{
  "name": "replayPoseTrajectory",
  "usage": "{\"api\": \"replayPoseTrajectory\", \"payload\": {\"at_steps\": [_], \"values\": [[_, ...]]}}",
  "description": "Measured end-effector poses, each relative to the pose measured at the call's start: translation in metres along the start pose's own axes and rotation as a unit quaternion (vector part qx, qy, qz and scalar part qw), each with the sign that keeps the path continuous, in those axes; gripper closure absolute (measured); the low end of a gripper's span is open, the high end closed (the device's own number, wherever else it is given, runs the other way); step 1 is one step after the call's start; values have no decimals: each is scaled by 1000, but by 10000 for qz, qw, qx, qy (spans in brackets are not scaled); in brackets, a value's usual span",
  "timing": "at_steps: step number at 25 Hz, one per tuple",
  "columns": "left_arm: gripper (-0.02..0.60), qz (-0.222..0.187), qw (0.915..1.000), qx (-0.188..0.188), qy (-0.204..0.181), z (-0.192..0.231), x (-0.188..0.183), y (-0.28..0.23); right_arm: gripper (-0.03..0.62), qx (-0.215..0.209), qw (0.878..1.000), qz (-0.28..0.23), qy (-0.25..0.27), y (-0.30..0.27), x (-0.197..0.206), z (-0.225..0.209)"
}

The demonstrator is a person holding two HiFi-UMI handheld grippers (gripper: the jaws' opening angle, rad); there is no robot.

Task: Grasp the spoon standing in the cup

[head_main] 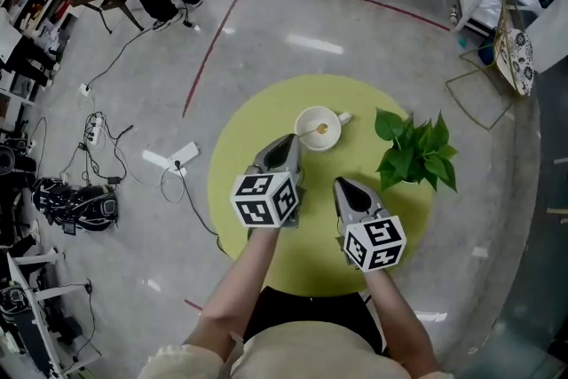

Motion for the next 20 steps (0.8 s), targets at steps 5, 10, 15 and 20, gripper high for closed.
{"api": "replayPoseTrajectory", "payload": {"at_steps": [5, 10, 15, 20], "values": [[575, -160, 9997, 97, 164, -5, -6, 14, 592, -7, 9999, -28, 103, 5, -2, 5], [575, -302, 9991, 163, 235, -7, -9, 30, 592, 48, 9997, -92, 216, 12, -4, 5], [575, -407, 9982, 309, 313, -8, -8, 49, 592, 142, 9993, -165, 293, 20, -8, 6], [575, -464, 9973, 464, 316, -12, -6, 69, 591, 268, 9989, -211, 319, 29, -10, 12]]}}
Point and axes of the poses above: the fingertips, and each gripper's own axes: y backward along the fingers, z to its left, x out of its underside, the point moved 9 cm from there along y, backward along the fingers, and after that the axes turned 13 degrees about y, right-handed, at the moved point
